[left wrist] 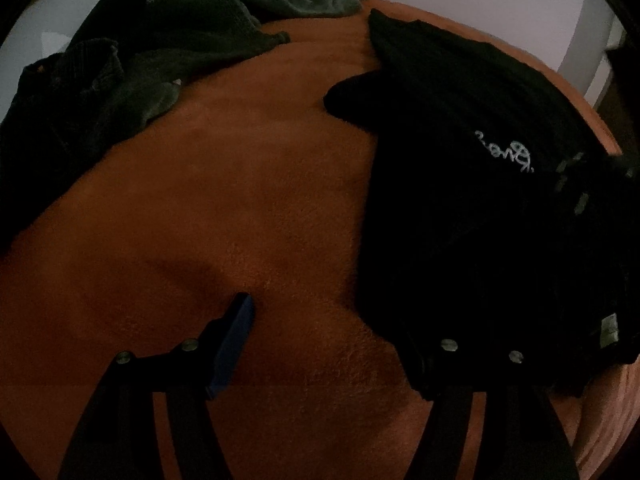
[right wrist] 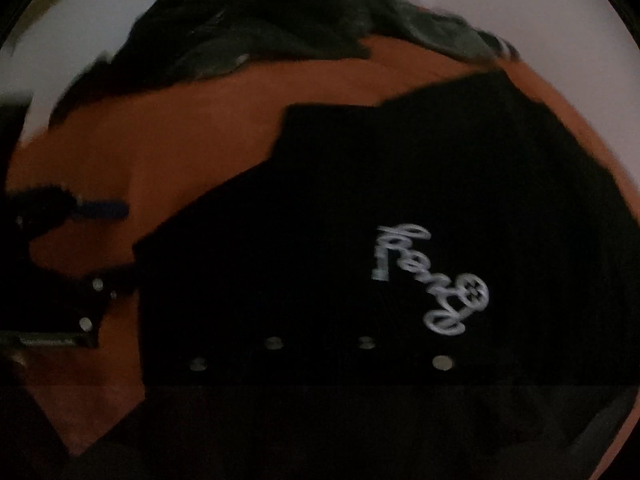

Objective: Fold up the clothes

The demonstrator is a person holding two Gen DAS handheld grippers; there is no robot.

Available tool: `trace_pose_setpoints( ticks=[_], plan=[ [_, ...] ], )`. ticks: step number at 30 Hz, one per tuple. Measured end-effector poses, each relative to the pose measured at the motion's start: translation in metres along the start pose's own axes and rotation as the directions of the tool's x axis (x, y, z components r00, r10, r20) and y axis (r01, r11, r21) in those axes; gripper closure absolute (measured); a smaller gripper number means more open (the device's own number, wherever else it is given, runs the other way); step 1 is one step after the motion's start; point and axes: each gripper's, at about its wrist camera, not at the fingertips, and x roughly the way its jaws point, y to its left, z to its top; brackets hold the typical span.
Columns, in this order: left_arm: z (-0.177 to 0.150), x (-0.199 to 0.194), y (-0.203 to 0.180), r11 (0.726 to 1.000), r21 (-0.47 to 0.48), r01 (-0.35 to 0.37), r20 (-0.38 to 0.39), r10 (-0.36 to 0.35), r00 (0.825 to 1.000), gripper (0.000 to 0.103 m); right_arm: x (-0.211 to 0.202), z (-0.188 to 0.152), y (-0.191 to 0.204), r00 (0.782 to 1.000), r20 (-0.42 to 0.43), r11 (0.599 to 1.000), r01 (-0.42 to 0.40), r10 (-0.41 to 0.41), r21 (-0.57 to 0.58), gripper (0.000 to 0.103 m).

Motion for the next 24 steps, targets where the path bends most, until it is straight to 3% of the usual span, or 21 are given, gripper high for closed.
trace_pose_setpoints(
  ticks=[3, 6, 9, 11, 14, 15, 16, 18, 20, 21, 23, 24],
  plan=[
    [0.004, 0.003, -0.002, 1.000, 0.007, -0.007, -0.002, 0.007, 1.000, 0.031, -0.020, -0.001, -0.053, 0.994, 0.077, 0.959, -0.090, 0.072, 0.269, 0.098],
    [0.005, 0.004, -0.003, 1.000, 0.002, -0.005, -0.002, 0.005, 1.000, 0.030, -0.014, -0.022, -0.107, 0.984, 0.084, 0.824, -0.177, 0.157, 0.538, 0.098],
    [0.004, 0.002, -0.004, 1.000, -0.003, -0.007, 0.001, 0.007, 1.000, 0.029, 0.003, -0.039, -0.122, 0.977, 0.018, 0.741, -0.172, 0.212, 0.649, 0.094],
    [0.004, 0.002, -0.004, 1.000, -0.007, -0.004, 0.003, 0.004, 1.000, 0.029, -0.004, -0.034, -0.122, 0.982, 0.018, 0.744, -0.153, 0.187, 0.650, 0.092],
    [0.005, 0.001, -0.002, 1.000, -0.012, 0.005, 0.003, -0.005, 1.000, 0.029, -0.020, -0.006, -0.107, 0.996, 0.038, 0.833, -0.085, 0.077, 0.546, 0.066],
    [0.005, 0.001, -0.002, 1.000, -0.014, 0.010, 0.003, -0.010, 1.000, 0.029, -0.026, 0.004, -0.101, 0.998, 0.051, 0.860, -0.062, 0.042, 0.506, 0.041],
    [0.004, 0.000, -0.001, 1.000, -0.016, 0.014, 0.004, -0.014, 1.000, 0.029, -0.030, 0.014, -0.093, 0.997, 0.071, 0.890, -0.047, 0.016, 0.453, 0.026],
    [0.001, -0.003, 0.000, 1.000, -0.021, 0.017, 0.008, -0.017, 1.000, 0.029, -0.030, 0.042, -0.061, 0.996, 0.093, 0.958, -0.040, 0.014, 0.285, 0.024],
    [0.000, -0.007, 0.001, 1.000, -0.025, 0.019, 0.015, -0.018, 1.000, 0.029, -0.017, 0.064, -0.022, 0.998, 0.058, 0.997, -0.014, 0.010, 0.079, 0.024],
    [0.000, -0.009, 0.001, 0.999, -0.025, 0.022, 0.020, -0.022, 1.000, 0.029, -0.006, 0.072, -0.002, 0.999, 0.031, 0.999, 0.015, -0.014, -0.029, 0.024],
    [-0.002, -0.013, -0.001, 1.000, -0.018, 0.025, 0.032, -0.025, 0.999, 0.029, 0.024, 0.082, 0.035, 0.994, 0.006, 0.963, 0.106, -0.108, -0.249, 0.024],
    [-0.003, -0.015, -0.002, 1.000, -0.011, 0.026, 0.038, -0.025, 0.999, 0.029, 0.035, 0.082, 0.041, 0.990, -0.001, 0.943, 0.134, -0.141, -0.303, 0.031]
  ],
)
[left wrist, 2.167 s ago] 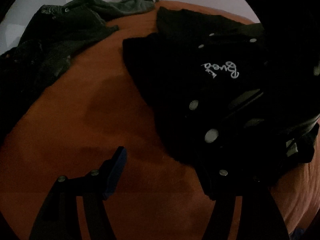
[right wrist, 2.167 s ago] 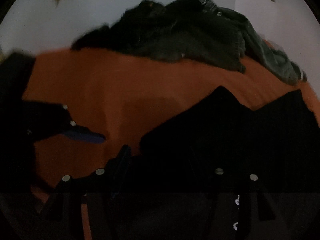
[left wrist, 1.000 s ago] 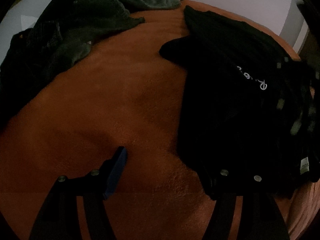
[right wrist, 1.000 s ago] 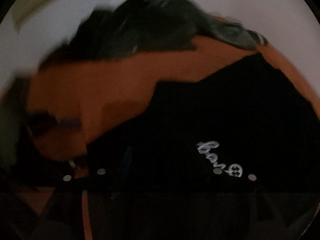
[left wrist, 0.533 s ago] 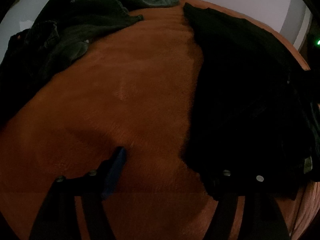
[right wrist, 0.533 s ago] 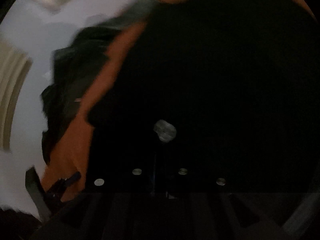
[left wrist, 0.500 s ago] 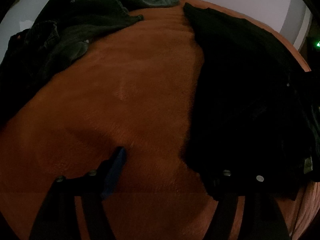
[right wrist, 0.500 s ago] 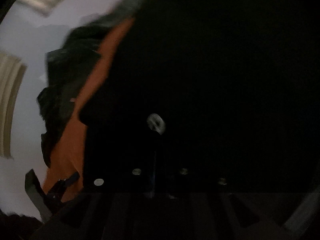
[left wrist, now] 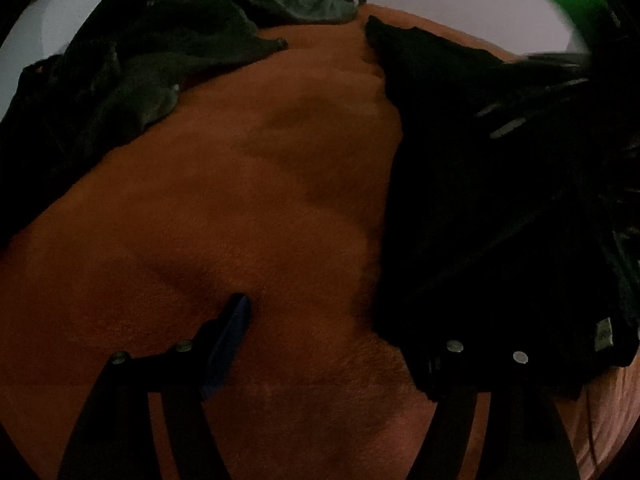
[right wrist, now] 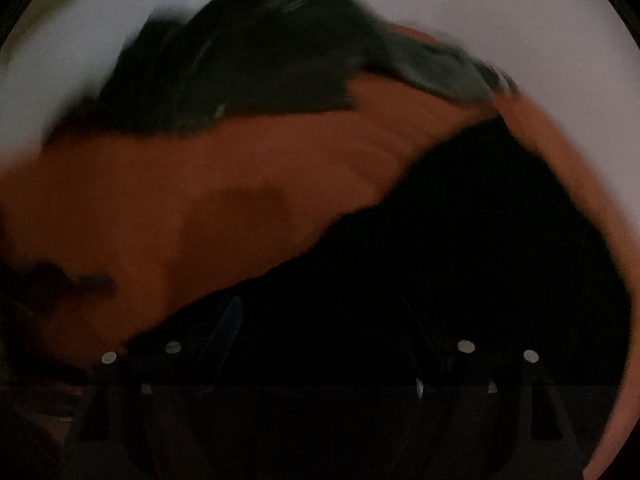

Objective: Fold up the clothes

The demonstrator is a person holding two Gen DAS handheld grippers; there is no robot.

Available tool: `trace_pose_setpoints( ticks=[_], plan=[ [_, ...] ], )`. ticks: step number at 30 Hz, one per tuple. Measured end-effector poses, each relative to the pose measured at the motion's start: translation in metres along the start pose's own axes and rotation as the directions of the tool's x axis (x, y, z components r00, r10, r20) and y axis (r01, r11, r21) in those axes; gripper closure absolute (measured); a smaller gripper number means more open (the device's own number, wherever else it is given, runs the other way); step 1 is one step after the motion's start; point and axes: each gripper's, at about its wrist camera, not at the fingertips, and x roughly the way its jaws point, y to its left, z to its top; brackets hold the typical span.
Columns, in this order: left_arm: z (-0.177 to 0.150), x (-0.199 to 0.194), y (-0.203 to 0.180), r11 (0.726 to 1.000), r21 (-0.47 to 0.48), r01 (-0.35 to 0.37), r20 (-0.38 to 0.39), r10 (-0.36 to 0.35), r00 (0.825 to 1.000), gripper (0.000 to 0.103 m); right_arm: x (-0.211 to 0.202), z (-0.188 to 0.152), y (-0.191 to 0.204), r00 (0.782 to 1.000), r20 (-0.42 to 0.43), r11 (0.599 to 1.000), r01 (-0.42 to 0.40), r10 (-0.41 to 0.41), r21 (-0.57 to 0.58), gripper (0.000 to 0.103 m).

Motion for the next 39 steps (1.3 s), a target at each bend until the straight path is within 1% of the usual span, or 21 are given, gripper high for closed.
trace_pose_setpoints(
  ticks=[1, 2, 3, 5, 8, 11, 15, 16, 19, 21, 24, 26, 27, 28, 31, 33, 34, 35, 36, 37, 39],
  plan=[
    [-0.001, -0.002, -0.001, 1.000, 0.006, 0.000, 0.006, 0.000, 1.000, 0.029, 0.010, 0.001, 0.005, 1.000, -0.017, 0.999, 0.018, -0.019, -0.038, 0.066],
    [-0.001, -0.003, -0.001, 1.000, 0.010, 0.001, 0.008, -0.001, 1.000, 0.029, 0.020, 0.002, 0.005, 0.999, -0.045, 0.999, 0.019, -0.021, -0.047, 0.088],
    [-0.001, -0.003, -0.001, 1.000, 0.013, 0.006, 0.009, -0.006, 1.000, 0.029, 0.026, 0.005, -0.002, 0.998, -0.063, 1.000, -0.001, 0.001, -0.009, 0.097],
    [0.004, 0.000, 0.001, 1.000, 0.017, 0.014, 0.003, -0.014, 1.000, 0.029, 0.016, 0.009, -0.035, 0.995, 0.005, 0.977, -0.098, 0.099, 0.188, 0.097],
    [-0.002, -0.003, 0.005, 0.999, -0.005, 0.034, -0.013, -0.034, 0.999, 0.029, -0.003, 0.003, -0.091, 0.970, 0.116, 0.875, -0.244, 0.215, 0.418, 0.097],
    [0.004, 0.004, 0.008, 0.999, -0.012, 0.038, -0.021, -0.038, 0.999, 0.029, -0.007, -0.010, -0.145, 0.928, 0.208, 0.715, -0.370, 0.308, 0.593, 0.097],
    [0.006, 0.008, 0.012, 0.998, -0.028, 0.053, -0.035, -0.054, 0.998, 0.029, 0.029, -0.043, -0.198, 0.827, 0.297, 0.469, -0.525, 0.477, 0.710, 0.093],
    [0.006, 0.009, 0.013, 0.998, -0.032, 0.057, -0.039, -0.058, 0.998, 0.029, 0.038, -0.049, -0.204, 0.820, 0.284, 0.452, -0.524, 0.497, 0.722, 0.089],
    [0.005, 0.006, 0.015, 0.997, -0.030, 0.066, -0.039, -0.067, 0.997, 0.029, 0.056, -0.059, -0.214, 0.852, 0.168, 0.507, -0.441, 0.496, 0.741, 0.084],
    [0.003, 0.002, 0.018, 0.997, -0.025, 0.073, -0.035, -0.074, 0.997, 0.029, 0.048, -0.060, -0.214, 0.905, 0.088, 0.609, -0.350, 0.416, 0.712, 0.084],
    [0.003, -0.005, 0.024, 0.994, -0.046, 0.098, -0.032, -0.099, 0.995, 0.029, 0.020, -0.060, -0.203, 0.928, 0.083, 0.677, -0.325, 0.365, 0.660, 0.083],
    [0.004, -0.008, 0.027, 0.993, -0.058, 0.107, -0.034, -0.109, 0.993, 0.029, -0.002, -0.057, -0.184, 0.924, 0.119, 0.704, -0.356, 0.364, 0.614, 0.068],
    [0.005, -0.009, 0.028, 0.992, -0.062, 0.107, -0.035, -0.109, 0.993, 0.029, -0.011, -0.058, -0.172, 0.920, 0.139, 0.713, -0.373, 0.365, 0.594, 0.040],
    [0.006, -0.008, 0.028, 0.992, -0.064, 0.105, -0.038, -0.108, 0.993, 0.029, -0.018, -0.060, -0.160, 0.920, 0.149, 0.719, -0.378, 0.363, 0.584, 0.029],
    [0.008, -0.003, 0.036, 0.989, -0.101, 0.110, -0.064, -0.116, 0.991, 0.029, -0.028, -0.071, -0.122, 0.917, 0.145, 0.728, -0.384, 0.371, 0.568, 0.029],
    [0.004, -0.001, 0.049, 0.981, -0.160, 0.110, -0.088, -0.125, 0.988, 0.029, -0.019, -0.080, -0.099, 0.905, 0.075, 0.730, -0.385, 0.418, 0.565, 0.030],
    [0.001, -0.001, 0.054, 0.980, -0.174, 0.093, -0.096, -0.110, 0.989, 0.030, -0.011, -0.083, -0.090, 0.903, 0.031, 0.740, -0.371, 0.429, 0.561, 0.036],
    [-0.001, -0.001, 0.058, 0.979, -0.186, 0.079, -0.103, -0.099, 0.990, 0.031, -0.007, -0.086, -0.084, 0.908, -0.004, 0.758, -0.348, 0.419, 0.552, 0.040],
    [-0.002, -0.003, 0.063, 0.979, -0.190, 0.075, -0.105, -0.097, 0.990, 0.034, -0.006, -0.089, -0.081, 0.919, -0.030, 0.782, -0.316, 0.392, 0.538, 0.051],
    [-0.003, -0.005, 0.067, 0.978, -0.195, 0.070, -0.106, -0.092, 0.990, 0.035, -0.005, -0.091, -0.078, 0.930, -0.056, 0.804, -0.283, 0.364, 0.522, 0.057],
    [0.001, -0.016, 0.073, 0.976, -0.208, 0.059, -0.097, -0.081, 0.992, 0.035, -0.025, -0.086, -0.075, 0.951, -0.078, 0.833, -0.220, 0.299, 0.507, 0.058]
  ],
)
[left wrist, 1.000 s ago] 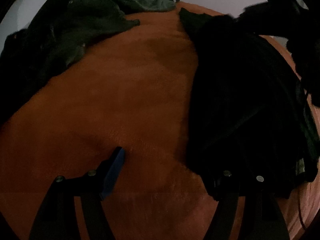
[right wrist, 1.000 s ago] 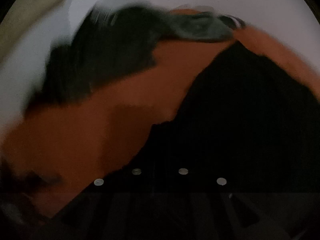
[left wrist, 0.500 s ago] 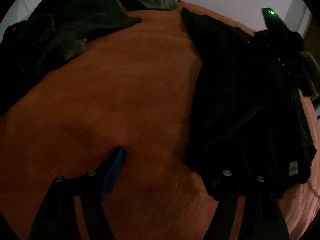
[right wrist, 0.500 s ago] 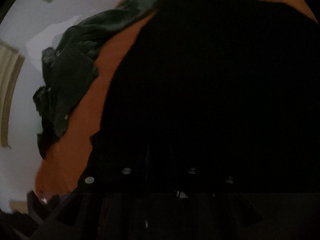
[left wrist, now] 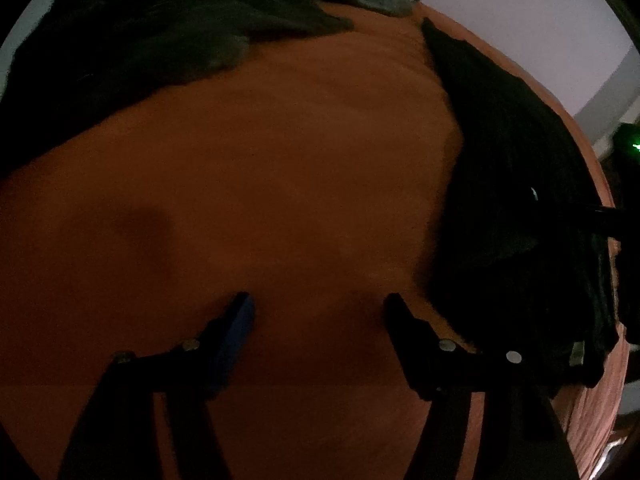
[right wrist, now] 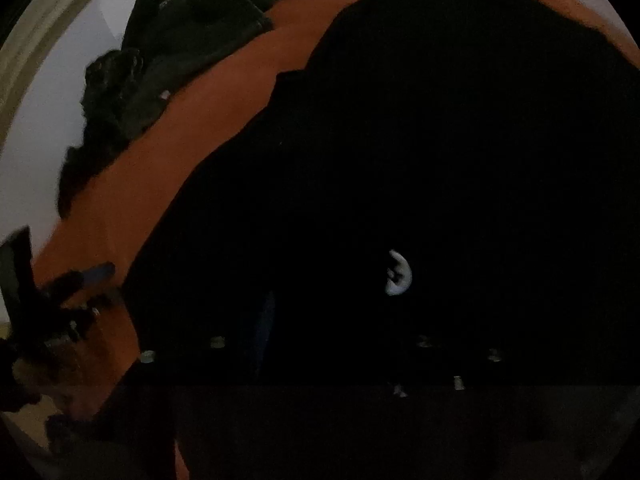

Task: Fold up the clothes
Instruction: 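Lower the folded sweatshirt onto the bedspread with both grippers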

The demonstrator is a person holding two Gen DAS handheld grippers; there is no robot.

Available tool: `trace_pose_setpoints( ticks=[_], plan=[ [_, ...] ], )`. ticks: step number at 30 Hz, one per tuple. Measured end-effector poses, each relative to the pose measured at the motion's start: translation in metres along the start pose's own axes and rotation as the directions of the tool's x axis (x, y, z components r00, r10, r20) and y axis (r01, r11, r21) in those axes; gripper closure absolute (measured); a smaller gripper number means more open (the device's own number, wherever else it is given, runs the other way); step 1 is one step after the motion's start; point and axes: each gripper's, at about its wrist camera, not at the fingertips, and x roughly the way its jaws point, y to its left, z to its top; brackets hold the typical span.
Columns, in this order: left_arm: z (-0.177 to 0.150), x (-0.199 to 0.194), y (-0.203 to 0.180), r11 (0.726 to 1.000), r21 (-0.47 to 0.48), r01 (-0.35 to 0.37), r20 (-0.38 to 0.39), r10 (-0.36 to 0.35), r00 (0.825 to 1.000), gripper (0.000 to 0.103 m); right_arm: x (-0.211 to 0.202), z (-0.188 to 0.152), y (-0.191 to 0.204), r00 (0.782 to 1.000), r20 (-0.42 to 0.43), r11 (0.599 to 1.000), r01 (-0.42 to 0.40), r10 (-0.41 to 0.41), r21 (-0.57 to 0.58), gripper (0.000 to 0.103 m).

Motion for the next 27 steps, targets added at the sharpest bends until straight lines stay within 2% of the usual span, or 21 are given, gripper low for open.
trace_pose_setpoints(
  ticks=[3, 4, 6, 7, 8, 9, 11, 14, 17, 19, 20, 22, 23, 27],
  plan=[
    [0.014, -0.021, -0.005, 0.999, 0.028, 0.045, 0.049, -0.046, 0.998, 0.034, -0.040, -0.009, 0.019, 0.988, 0.143, 0.998, -0.047, 0.053, -0.042, 0.057],
    [0.020, -0.023, -0.010, 0.996, 0.046, 0.071, 0.047, -0.073, 0.996, 0.034, -0.042, -0.014, 0.022, 0.989, 0.144, 0.999, -0.028, 0.034, -0.040, 0.057],
    [0.033, -0.022, -0.021, 0.982, 0.073, 0.173, -0.001, -0.173, 0.985, 0.034, -0.041, -0.026, 0.020, 0.993, 0.114, 1.000, -0.015, 0.017, -0.014, 0.057],
    [0.040, -0.020, -0.026, 0.970, 0.077, 0.230, -0.033, -0.229, 0.973, 0.034, -0.038, -0.033, 0.018, 0.995, 0.093, 0.999, -0.034, 0.033, 0.008, 0.057],
    [0.046, -0.012, -0.030, 0.949, 0.053, 0.312, -0.089, -0.307, 0.948, 0.034, -0.035, -0.040, 0.015, 0.996, 0.070, 0.998, -0.056, 0.053, 0.032, 0.057],
    [0.051, -0.003, -0.033, 0.921, 0.020, 0.388, -0.139, -0.382, 0.914, 0.034, -0.032, -0.046, 0.012, 0.996, 0.047, 0.995, -0.077, 0.074, 0.057, 0.057],
    [0.055, 0.007, -0.041, 0.906, 0.003, 0.424, -0.177, -0.417, 0.892, 0.034, -0.037, -0.066, 0.005, 0.996, 0.035, 0.993, -0.085, 0.082, 0.087, 0.057],
    [0.053, 0.020, -0.058, 0.911, 0.045, 0.410, -0.218, -0.392, 0.894, 0.034, -0.055, -0.100, -0.012, 0.998, 0.063, 0.991, -0.039, 0.031, 0.127, 0.057],
    [0.047, 0.031, -0.068, 0.919, 0.057, 0.389, -0.243, -0.366, 0.898, 0.038, -0.083, -0.140, -0.045, 0.995, 0.090, 0.976, 0.018, -0.039, 0.219, 0.057],
    [0.047, 0.036, -0.070, 0.925, 0.056, 0.376, -0.253, -0.351, 0.902, 0.050, -0.104, -0.167, -0.068, 0.991, 0.114, 0.955, 0.037, -0.073, 0.295, 0.057],
    [0.048, 0.037, -0.070, 0.928, 0.055, 0.368, -0.255, -0.343, 0.904, 0.054, -0.117, -0.183, -0.083, 0.986, 0.129, 0.938, 0.053, -0.103, 0.344, 0.057],
    [0.048, 0.036, -0.062, 0.929, 0.042, 0.368, -0.240, -0.348, 0.906, 0.085, -0.138, -0.214, -0.111, 0.978, 0.139, 0.893, 0.082, -0.158, 0.442, 0.057],
    [0.048, 0.035, -0.057, 0.926, 0.033, 0.375, -0.231, -0.358, 0.905, 0.090, -0.147, -0.230, -0.124, 0.974, 0.139, 0.866, 0.090, -0.180, 0.492, 0.057],
    [0.039, 0.022, -0.038, 0.917, -0.018, 0.398, -0.199, -0.394, 0.897, 0.097, -0.173, -0.286, -0.167, 0.961, 0.116, 0.754, 0.120, -0.252, 0.645, 0.057]
  ],
)
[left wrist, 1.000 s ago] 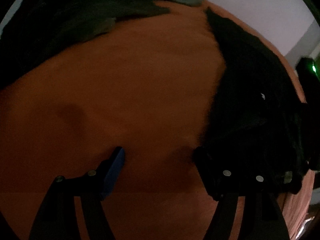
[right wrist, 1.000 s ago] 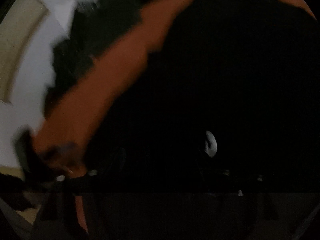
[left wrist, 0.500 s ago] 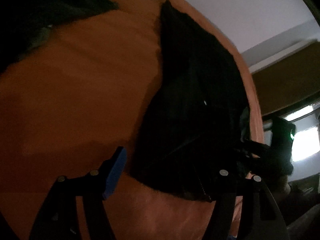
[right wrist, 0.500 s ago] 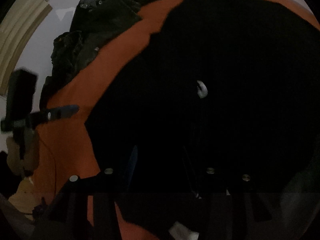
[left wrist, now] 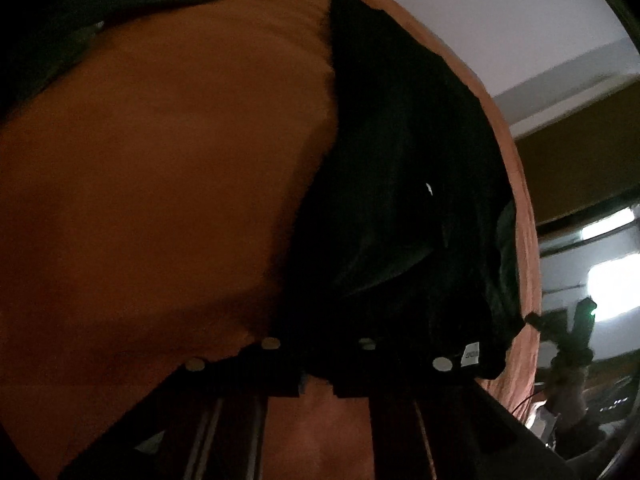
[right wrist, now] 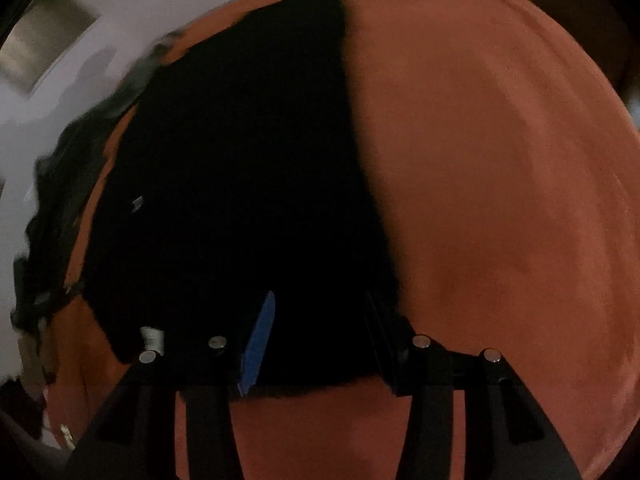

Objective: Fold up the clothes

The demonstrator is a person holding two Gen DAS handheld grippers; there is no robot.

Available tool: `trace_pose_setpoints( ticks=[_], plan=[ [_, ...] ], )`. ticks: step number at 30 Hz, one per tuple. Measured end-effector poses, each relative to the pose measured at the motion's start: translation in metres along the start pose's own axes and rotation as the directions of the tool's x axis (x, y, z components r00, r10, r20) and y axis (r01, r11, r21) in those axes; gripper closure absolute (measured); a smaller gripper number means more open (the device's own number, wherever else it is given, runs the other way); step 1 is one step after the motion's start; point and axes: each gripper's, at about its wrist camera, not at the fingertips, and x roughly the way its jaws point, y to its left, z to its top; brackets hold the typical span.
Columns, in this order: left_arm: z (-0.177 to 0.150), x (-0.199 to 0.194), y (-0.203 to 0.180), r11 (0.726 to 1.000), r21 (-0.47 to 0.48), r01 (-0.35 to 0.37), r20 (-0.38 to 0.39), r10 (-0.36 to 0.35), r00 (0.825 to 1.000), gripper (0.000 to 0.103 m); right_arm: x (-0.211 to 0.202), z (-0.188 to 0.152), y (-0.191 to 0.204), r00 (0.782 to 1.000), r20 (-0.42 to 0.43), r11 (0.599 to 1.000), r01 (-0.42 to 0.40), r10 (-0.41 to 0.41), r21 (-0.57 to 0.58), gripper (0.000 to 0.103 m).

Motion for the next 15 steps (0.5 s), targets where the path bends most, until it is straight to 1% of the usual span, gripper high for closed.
trace_pose_setpoints(
  ticks=[2, 4, 6, 8, 9, 10, 11, 13, 15],
  plan=[
    [0.000, 0.002, 0.007, 0.999, -0.033, 0.013, 0.004, -0.013, 1.000, 0.097, -0.005, -0.004, -0.020, 0.999, 0.018, 0.999, 0.041, -0.042, 0.030, 0.057],
    [0.002, 0.003, 0.014, 0.997, -0.074, 0.026, 0.010, -0.025, 1.000, 0.098, -0.006, -0.006, -0.037, 0.999, 0.029, 0.997, 0.030, -0.032, 0.074, 0.057],
    [0.003, 0.004, 0.022, 0.993, -0.116, 0.038, 0.013, -0.037, 0.999, 0.097, -0.001, -0.008, -0.048, 0.999, 0.019, 0.989, -0.043, 0.041, 0.141, 0.057],
    [0.004, 0.008, 0.026, 0.987, -0.147, 0.059, -0.003, -0.060, 0.998, 0.097, 0.007, -0.010, -0.052, 0.993, 0.008, 0.972, -0.119, 0.120, 0.203, 0.057],
    [0.004, 0.007, 0.029, 0.986, -0.156, 0.059, -0.010, -0.062, 0.998, 0.094, 0.011, -0.011, -0.055, 0.988, 0.005, 0.961, -0.152, 0.155, 0.230, 0.057],
    [0.004, 0.009, 0.028, 0.986, -0.156, 0.063, -0.015, -0.066, 0.998, 0.086, 0.015, -0.012, -0.057, 0.983, 0.002, 0.951, -0.177, 0.182, 0.252, 0.056],
    [0.003, 0.012, 0.025, 0.986, -0.153, 0.067, -0.019, -0.071, 0.997, 0.081, 0.019, -0.013, -0.060, 0.978, -0.001, 0.941, -0.198, 0.207, 0.275, 0.056],
    [0.005, 0.013, 0.021, 0.987, -0.142, 0.071, -0.020, -0.075, 0.997, 0.065, 0.024, -0.016, -0.063, 0.975, 0.005, 0.929, -0.215, 0.224, 0.301, 0.056],
    [0.006, 0.016, 0.016, 0.988, -0.133, 0.077, -0.024, -0.081, 0.996, 0.060, 0.025, -0.019, -0.066, 0.972, 0.019, 0.922, -0.228, 0.234, 0.313, 0.057]
  ],
)
